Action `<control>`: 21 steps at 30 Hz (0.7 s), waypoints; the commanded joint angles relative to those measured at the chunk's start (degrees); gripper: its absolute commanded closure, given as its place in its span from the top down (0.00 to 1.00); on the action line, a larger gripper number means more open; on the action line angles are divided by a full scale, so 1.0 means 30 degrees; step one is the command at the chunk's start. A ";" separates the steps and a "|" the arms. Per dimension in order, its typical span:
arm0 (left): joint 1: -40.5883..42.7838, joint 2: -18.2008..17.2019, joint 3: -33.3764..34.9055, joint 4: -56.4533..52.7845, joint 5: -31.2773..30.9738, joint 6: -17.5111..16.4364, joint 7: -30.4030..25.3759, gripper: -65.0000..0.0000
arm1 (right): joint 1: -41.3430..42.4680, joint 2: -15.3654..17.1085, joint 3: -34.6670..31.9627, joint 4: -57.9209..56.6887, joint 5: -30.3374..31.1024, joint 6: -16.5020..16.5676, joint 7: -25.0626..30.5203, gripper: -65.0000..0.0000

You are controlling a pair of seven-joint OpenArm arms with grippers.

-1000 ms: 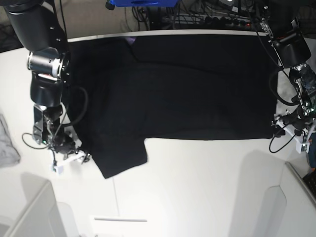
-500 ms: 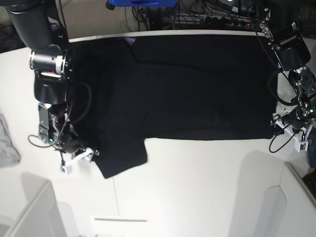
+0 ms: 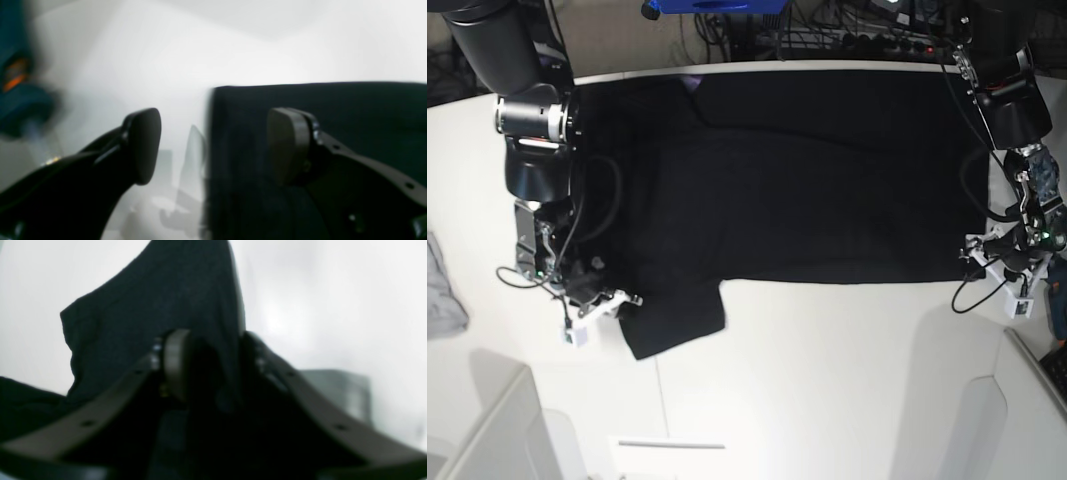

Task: Fold the T-shirt properly
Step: 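Reach both grippers to the hem corners of the shirt, then grasp the hem corners with both grippers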

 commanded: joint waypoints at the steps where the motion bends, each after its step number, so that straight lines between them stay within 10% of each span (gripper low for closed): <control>1: -0.0702 -0.0472 -0.0068 0.0028 -0.0049 0.0041 -0.0356 0.74 | -0.0065 -0.0068 -0.0159 -0.0183 -0.0603 -0.0163 -0.1463 0.20; 5: -0.1727 -0.0472 -0.0039 -0.1965 -0.0049 0.0129 -0.0561 0.74 | -0.0065 -0.0009 -0.0159 -0.0183 -0.0633 -0.0163 -0.1316 0.01; 21: -0.2255 0.0144 0.0079 -0.4719 -0.0049 0.0158 -0.2407 0.74 | -0.0065 -0.0009 -0.0159 -0.0183 -0.0633 -0.0310 -0.1404 0.00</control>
